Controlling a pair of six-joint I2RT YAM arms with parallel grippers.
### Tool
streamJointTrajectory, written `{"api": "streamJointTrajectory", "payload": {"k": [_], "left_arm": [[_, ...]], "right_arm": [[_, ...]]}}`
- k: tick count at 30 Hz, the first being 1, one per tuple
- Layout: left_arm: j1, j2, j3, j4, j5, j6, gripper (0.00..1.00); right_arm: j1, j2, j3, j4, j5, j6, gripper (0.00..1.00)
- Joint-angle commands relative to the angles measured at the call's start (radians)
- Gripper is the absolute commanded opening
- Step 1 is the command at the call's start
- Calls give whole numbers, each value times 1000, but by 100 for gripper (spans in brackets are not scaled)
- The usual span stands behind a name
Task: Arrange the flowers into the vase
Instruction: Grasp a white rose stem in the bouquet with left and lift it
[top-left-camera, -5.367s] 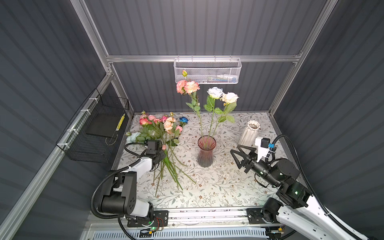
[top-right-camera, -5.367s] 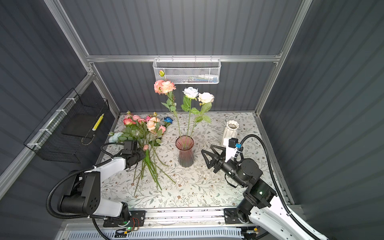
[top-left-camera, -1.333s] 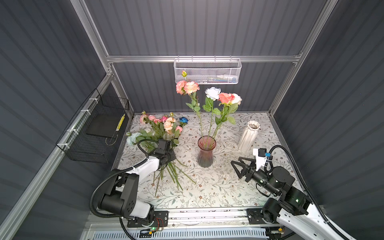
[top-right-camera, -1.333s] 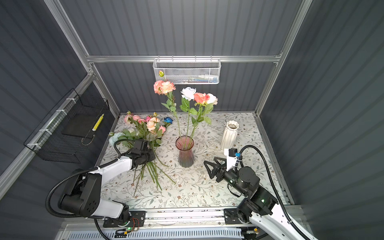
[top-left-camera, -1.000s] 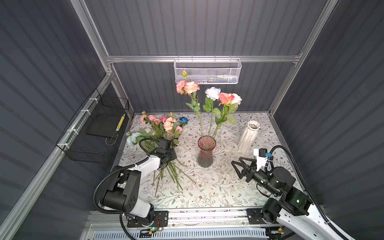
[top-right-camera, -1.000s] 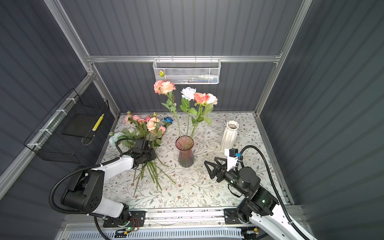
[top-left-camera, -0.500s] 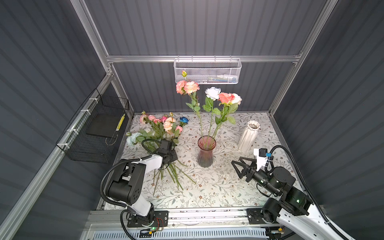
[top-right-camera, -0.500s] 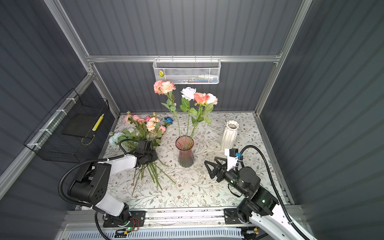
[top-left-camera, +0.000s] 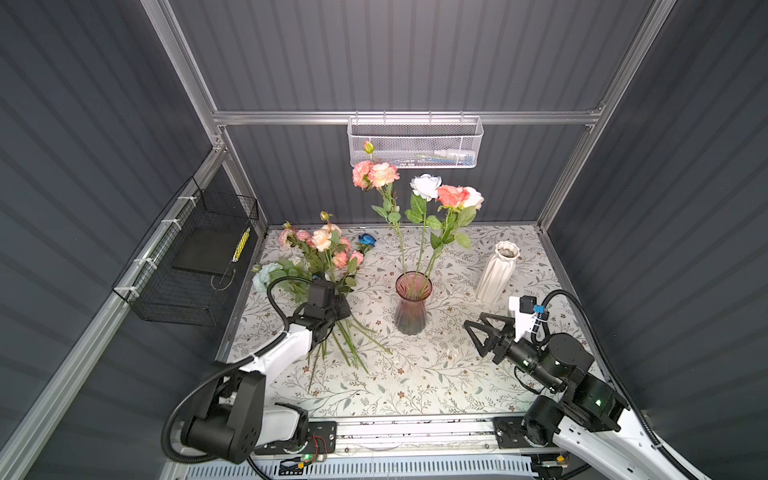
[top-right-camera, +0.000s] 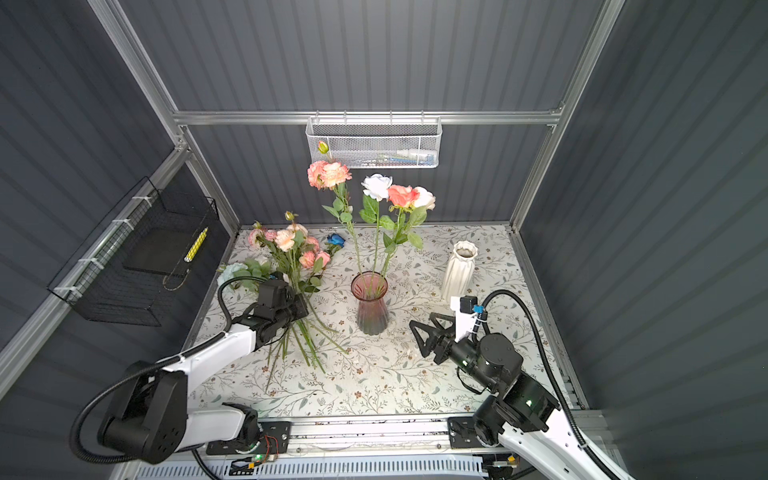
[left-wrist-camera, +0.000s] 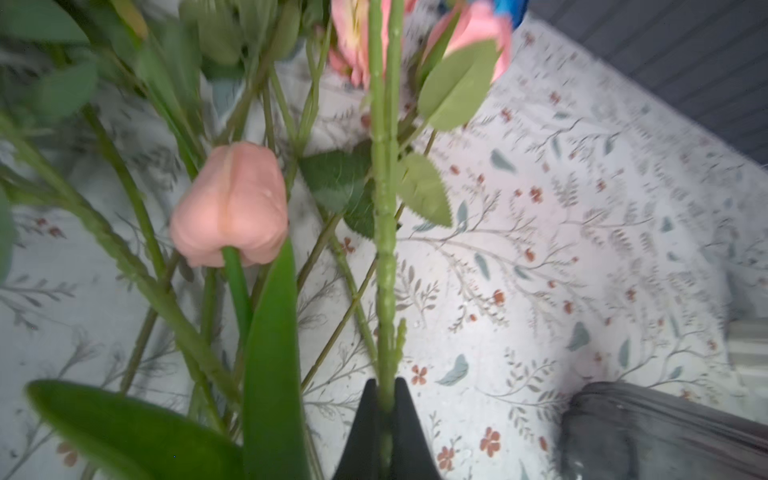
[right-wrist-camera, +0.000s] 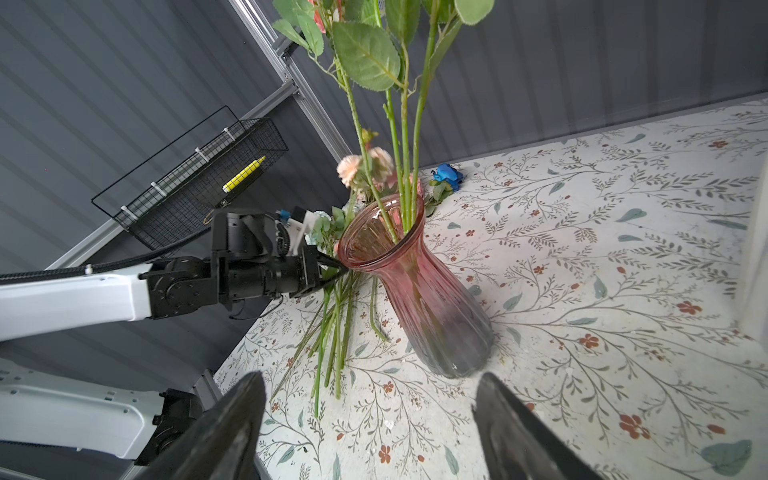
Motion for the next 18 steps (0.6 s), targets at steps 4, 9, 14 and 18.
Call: {"api": "streamJointTrajectory", "payload": {"k": [4, 9, 14, 18], "left_arm": [[2, -226, -33, 147, -91, 70, 0], [2, -314, 5, 178, -140, 128, 0], [-9, -367, 92, 163, -68, 116, 0], [-63, -412, 182, 135, 29, 112, 0]], "right_arm": [[-3, 8, 42, -4, 8, -13, 81], [-2, 25, 52, 3, 5, -11, 81], [-2, 54, 78, 5, -4, -16, 81], [-2, 59, 92, 6, 0, -22, 81]]}}
